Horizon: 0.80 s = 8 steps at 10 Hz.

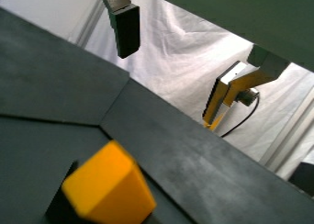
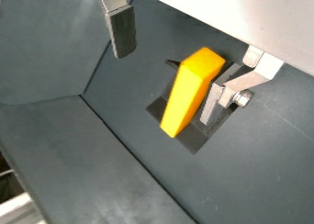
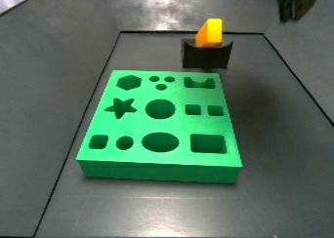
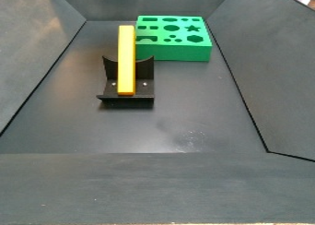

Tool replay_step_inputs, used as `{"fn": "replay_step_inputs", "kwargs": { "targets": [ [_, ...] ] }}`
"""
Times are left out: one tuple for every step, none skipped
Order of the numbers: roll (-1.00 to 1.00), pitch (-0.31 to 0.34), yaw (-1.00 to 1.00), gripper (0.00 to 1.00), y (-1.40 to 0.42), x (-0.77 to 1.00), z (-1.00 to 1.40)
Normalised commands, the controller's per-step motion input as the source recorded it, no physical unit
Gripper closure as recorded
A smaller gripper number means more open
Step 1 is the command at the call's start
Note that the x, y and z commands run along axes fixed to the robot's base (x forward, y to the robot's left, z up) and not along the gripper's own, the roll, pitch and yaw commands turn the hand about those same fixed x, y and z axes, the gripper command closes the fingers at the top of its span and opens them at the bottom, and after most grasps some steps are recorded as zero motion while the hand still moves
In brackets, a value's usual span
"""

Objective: Pick up the rectangle object. Move up. Place the rectangle object on the fixture. Regrasp the rectangle object. Move to above the board. Insert the rectangle object.
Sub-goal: Regrasp the rectangle object.

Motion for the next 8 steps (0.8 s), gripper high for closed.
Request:
{"fn": "replay_step_inputs", "kwargs": {
  "targets": [
    [0.09, -0.07, 0.17, 0.0, 0.03, 0.08, -1.0],
    [0.08, -0.104, 0.12, 0.0, 0.03, 0.09, -1.0],
    [0.08, -0.118, 0.09, 0.0, 0.02, 0.1, -1.0],
    [0.08, -0.118, 0.04, 0.0, 0.02, 0.11, -1.0],
    [0.08, -0.109, 0.01, 0.0, 0.01, 0.12, -1.0],
    [0.08, -0.086, -0.02, 0.0, 0.0, 0.11, -0.85],
    [0.08, -0.07, -0.02, 0.0, 0.0, 0.11, -0.74],
    [0.08, -0.039, -0.03, 0.0, 0.0, 0.1, -0.52]
  ]
}}
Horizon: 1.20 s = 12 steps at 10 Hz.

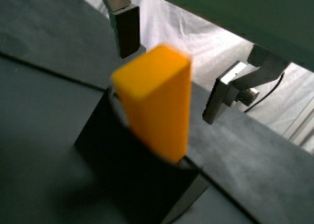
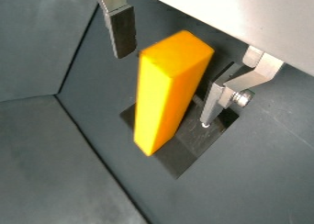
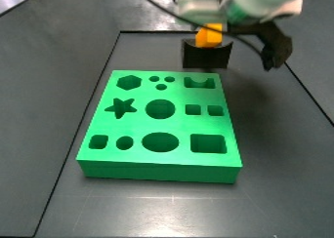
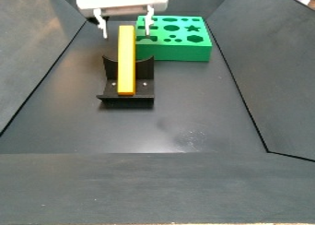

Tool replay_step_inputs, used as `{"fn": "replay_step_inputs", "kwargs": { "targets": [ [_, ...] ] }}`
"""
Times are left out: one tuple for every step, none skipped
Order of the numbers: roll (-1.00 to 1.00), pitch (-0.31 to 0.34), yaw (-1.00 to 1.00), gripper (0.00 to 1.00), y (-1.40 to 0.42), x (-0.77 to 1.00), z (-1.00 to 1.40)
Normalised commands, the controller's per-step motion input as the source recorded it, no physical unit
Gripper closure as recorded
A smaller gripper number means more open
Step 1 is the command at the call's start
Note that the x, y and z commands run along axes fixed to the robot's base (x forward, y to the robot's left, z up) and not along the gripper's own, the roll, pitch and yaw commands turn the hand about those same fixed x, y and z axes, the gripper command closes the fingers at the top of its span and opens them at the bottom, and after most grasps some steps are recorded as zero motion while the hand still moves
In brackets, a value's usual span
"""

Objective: Pick up the rectangle object. Move up. Place the rectangle object on the fixture. Regrasp the rectangle object. Move to above the board. Insert the rectangle object.
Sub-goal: Regrasp the rectangle object, then move to above the board.

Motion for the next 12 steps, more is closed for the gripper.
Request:
{"fn": "replay_step_inputs", "kwargs": {
  "targets": [
    [0.08, -0.025, -0.03, 0.0, 0.0, 0.09, -0.42],
    [0.07, -0.003, -0.03, 0.0, -0.01, 0.08, -0.22],
    [0.0, 0.0, 0.0, 1.0, 0.0, 0.0, 0.0],
    [-0.06, -0.135, 0.29, 1.0, 0.03, 0.15, 1.0],
    [-0.07, -0.134, 0.27, 1.0, 0.03, 0.15, 1.0],
    [-0.05, -0.141, 0.2, 1.0, 0.02, 0.14, 1.0],
    [-0.02, -0.151, 0.11, 1.0, 0.02, 0.13, 1.0],
    [-0.01, -0.138, 0.05, 1.0, 0.02, 0.12, 1.0],
    [-0.02, -0.109, 0.0, 1.0, 0.02, 0.11, 1.0],
    [-0.02, -0.077, -0.04, 1.0, 0.01, 0.11, 1.0],
    [-0.03, -0.031, -0.07, 1.0, 0.01, 0.09, 1.0],
    [-0.04, 0.004, -0.08, 1.0, 0.01, 0.08, 1.0]
  ]
}}
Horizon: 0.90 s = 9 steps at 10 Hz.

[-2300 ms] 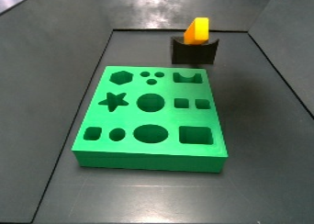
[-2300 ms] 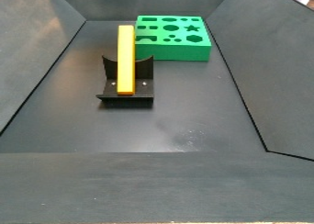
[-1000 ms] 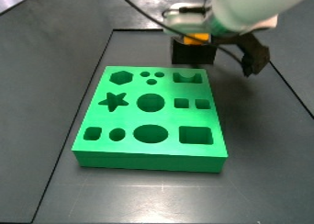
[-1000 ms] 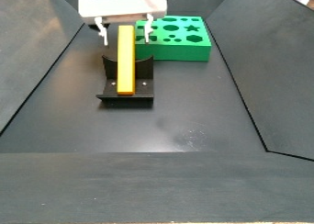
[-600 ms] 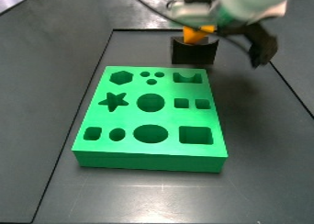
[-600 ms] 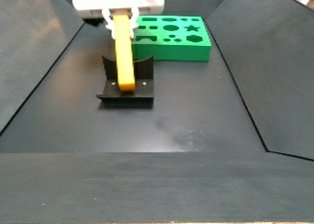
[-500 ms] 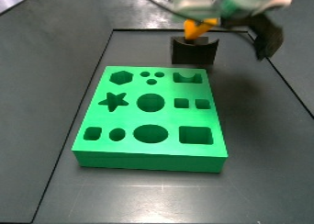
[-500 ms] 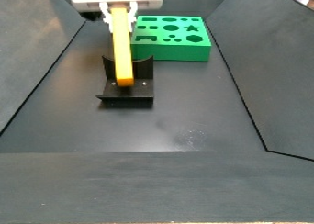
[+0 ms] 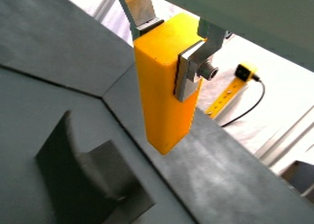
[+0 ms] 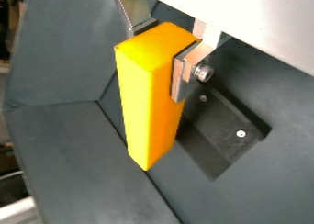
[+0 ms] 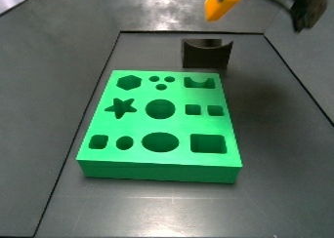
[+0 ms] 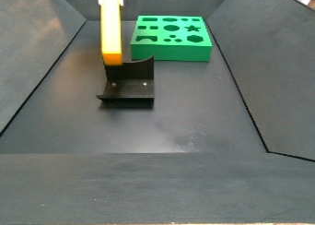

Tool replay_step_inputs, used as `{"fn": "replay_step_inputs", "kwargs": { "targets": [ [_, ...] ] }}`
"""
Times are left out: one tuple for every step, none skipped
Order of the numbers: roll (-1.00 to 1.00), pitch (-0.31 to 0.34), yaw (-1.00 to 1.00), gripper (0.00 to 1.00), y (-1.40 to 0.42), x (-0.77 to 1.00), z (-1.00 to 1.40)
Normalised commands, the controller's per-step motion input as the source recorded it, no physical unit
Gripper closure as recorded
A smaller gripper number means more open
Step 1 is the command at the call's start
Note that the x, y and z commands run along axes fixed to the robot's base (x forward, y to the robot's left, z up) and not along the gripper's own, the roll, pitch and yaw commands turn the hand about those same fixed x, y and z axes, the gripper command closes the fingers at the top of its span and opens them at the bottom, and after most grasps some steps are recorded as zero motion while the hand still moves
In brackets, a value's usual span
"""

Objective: Pick up the rectangle object. Move up. Place the rectangle object on the fixture. Regrasp the rectangle object. Move to above the board. Insert the rectangle object.
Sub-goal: Move to above the board.

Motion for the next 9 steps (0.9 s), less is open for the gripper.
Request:
{"fn": "replay_step_inputs", "kwargs": {
  "targets": [
    [-0.04, 0.05, -0.07, 1.0, 0.01, 0.07, 1.0],
    [-0.04, 0.068, -0.06, 1.0, 0.01, 0.06, 1.0],
    [-0.05, 0.104, -0.04, 1.0, 0.01, 0.05, 1.0],
    [-0.04, 0.133, -0.01, 1.0, 0.0, 0.04, 1.0],
    [-0.04, 0.151, 0.02, 1.0, 0.0, 0.04, 0.95],
    [-0.04, 0.159, 0.03, 1.0, -0.01, 0.04, 0.84],
    [-0.04, 0.169, 0.06, 1.0, -0.01, 0.03, 0.61],
    [-0.04, 0.171, 0.08, 1.0, -0.02, 0.03, 0.45],
    [-0.04, 0.162, 0.11, 1.0, -0.02, 0.03, 0.22]
  ]
}}
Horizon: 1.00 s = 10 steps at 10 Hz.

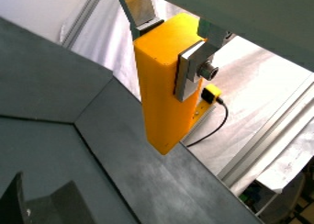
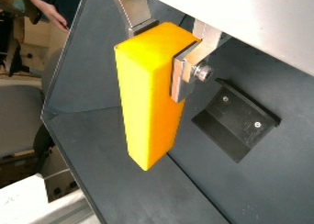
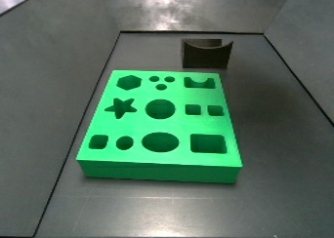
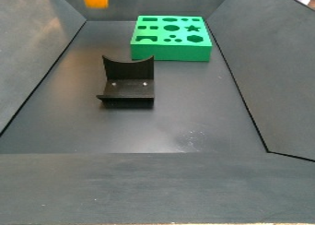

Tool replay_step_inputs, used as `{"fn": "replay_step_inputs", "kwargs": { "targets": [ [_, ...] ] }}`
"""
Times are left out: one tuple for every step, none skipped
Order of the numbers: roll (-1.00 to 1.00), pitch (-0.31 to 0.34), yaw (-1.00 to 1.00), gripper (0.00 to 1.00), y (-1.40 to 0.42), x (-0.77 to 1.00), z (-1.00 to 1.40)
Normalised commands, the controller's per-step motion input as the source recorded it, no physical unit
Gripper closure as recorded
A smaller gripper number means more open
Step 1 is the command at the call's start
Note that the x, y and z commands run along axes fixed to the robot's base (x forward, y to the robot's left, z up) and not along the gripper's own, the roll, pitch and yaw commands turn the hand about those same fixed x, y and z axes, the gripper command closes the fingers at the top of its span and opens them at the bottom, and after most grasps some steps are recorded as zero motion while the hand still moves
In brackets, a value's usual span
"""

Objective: Pick up the rectangle object. Move up. Place the rectangle object on the fixture. Regrasp the rectangle object. Move to above the board. Insert the rectangle object.
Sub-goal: Move to above the board.

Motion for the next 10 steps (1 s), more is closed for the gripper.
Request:
{"fn": "replay_step_inputs", "kwargs": {
  "targets": [
    [-1.0, 0.018, -0.16, 1.0, -1.0, -0.78, 0.19],
    [-1.0, 0.004, -0.15, 1.0, -1.0, -0.79, 0.2],
    [-1.0, -0.014, -0.15, 1.0, -1.0, -0.84, 0.21],
    [-1.0, -0.02, -0.15, 1.0, -1.0, -0.88, 0.2],
    [-1.0, -0.02, -0.16, 1.0, -1.0, -0.9, 0.21],
    [-1.0, -0.019, -0.16, 1.0, -1.0, -0.92, 0.22],
    [-1.0, -0.017, -0.16, 1.0, -1.0, -0.97, 0.21],
    [-1.0, -0.015, -0.16, 1.0, -0.9, -0.91, 0.19],
    [-1.0, -0.02, -0.16, 1.0, -0.5, -0.58, 0.12],
    [-1.0, -0.018, -0.15, 1.0, -0.22, -0.34, 0.06]
  ]
}}
